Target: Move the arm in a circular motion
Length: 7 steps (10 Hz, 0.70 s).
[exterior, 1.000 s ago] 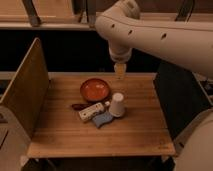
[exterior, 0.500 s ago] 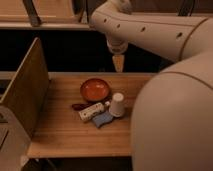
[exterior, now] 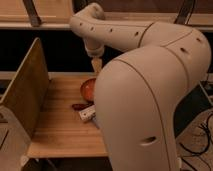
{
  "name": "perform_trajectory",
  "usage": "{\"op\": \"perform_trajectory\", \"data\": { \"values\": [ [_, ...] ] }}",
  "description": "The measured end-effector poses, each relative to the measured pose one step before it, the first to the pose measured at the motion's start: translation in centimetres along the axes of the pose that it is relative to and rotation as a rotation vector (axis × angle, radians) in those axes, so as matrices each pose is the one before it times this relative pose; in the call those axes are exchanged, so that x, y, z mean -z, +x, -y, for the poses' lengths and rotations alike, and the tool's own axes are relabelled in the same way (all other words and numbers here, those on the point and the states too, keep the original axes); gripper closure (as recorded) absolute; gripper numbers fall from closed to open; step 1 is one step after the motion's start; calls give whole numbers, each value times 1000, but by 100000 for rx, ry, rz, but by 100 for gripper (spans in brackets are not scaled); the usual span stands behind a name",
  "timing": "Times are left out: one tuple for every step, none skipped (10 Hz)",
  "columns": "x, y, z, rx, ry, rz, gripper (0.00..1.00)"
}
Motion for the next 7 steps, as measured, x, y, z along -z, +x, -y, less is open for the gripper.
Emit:
{"op": "perform_trajectory", "data": {
  "values": [
    [456, -1845, -1186, 3095, -2271, 4233, 20],
    [479, -1591, -1479, 3315, -2309, 4049, 20],
    [351, -1111, -1300, 2739, -1811, 2794, 20],
    [370, -1023, -1609, 3225, -2001, 2635, 20],
    [523, -739, -2264, 4309, -2121, 2044, 20],
    [237, -3, -739, 1159, -298, 148, 20],
    [596, 693, -1375, 990, 134, -841, 20]
  ]
}}
